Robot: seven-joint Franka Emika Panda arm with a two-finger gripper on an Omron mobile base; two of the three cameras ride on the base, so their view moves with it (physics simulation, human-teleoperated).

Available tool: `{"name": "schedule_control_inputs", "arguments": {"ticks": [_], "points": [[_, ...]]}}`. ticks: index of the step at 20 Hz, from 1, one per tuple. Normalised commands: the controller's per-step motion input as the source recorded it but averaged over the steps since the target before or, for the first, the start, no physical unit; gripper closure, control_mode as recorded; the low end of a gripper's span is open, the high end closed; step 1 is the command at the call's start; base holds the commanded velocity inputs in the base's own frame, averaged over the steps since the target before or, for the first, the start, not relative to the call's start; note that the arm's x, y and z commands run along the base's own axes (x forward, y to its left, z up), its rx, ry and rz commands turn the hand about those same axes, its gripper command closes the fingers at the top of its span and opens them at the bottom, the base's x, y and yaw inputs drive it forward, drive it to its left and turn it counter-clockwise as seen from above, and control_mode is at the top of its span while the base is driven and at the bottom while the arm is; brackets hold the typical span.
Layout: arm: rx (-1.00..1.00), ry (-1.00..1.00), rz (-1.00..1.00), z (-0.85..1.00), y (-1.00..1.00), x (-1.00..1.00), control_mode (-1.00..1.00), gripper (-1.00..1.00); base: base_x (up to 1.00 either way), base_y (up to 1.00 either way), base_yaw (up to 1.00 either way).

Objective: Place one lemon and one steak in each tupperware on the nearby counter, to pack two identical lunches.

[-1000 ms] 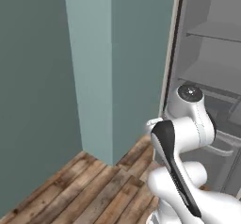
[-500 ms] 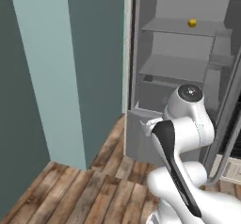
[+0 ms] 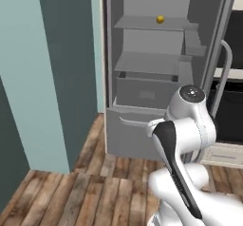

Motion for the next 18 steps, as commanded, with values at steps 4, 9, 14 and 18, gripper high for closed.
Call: {"name": "schedule_control_inputs", "arguments": {"ticks": [4,9,14,18], "points": [[0.0,0.0,0.0,0.0,0.0,0.0,1.0,-1.0,-0.38,0.77,-0.53],[0.0,0.0,0.0,0.0,0.0,0.0,1.0,-1.0,-0.02,0.92,-0.47],[0.0,0.0,0.0,0.0,0.0,0.0,1.0,-1.0,0.0,1.0,-0.45],[0.0,0.0,0.0,0.0,0.0,0.0,1.0,-1.0,-0.07,0.97,-0.44]]}}
